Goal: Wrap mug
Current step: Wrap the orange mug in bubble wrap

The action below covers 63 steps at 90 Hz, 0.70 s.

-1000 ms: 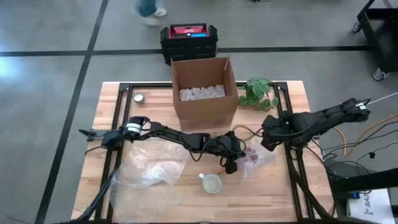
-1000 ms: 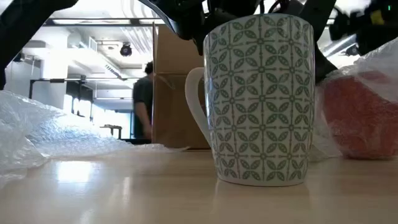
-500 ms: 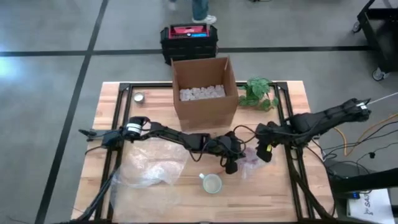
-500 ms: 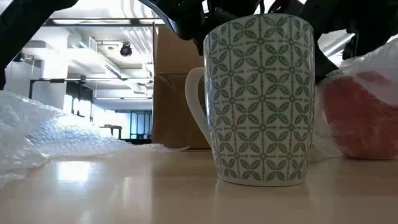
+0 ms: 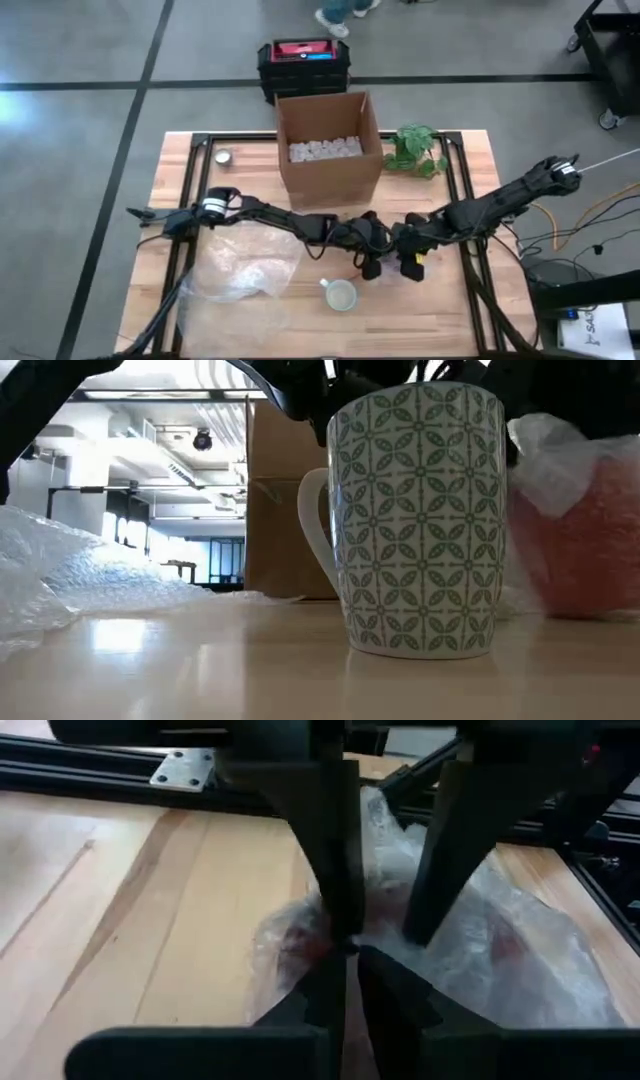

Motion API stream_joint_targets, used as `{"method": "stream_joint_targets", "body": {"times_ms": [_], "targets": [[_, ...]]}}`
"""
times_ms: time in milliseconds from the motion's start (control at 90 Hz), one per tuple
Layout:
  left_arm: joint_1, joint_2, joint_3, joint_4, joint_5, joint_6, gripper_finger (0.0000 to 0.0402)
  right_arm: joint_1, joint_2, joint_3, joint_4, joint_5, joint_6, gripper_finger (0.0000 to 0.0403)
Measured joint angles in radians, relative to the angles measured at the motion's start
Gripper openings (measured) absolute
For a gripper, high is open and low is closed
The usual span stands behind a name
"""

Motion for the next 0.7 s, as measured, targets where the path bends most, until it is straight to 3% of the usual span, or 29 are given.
{"method": "stream_joint_targets", "body": {"times_ms": [400, 700], "targets": [[-0.024, -0.082, -0.003, -0.131, -0.007, 0.045, 0.0021, 0.005, 0.164, -0.002, 0.043, 0.027, -0.059, 0.0006], [-0.043, -0.038, -0.003, -0.108, 0.019, 0.042, 0.0021, 0.002, 0.123, 0.031, 0.007, 0.074, -0.051, 0.0002]]}}
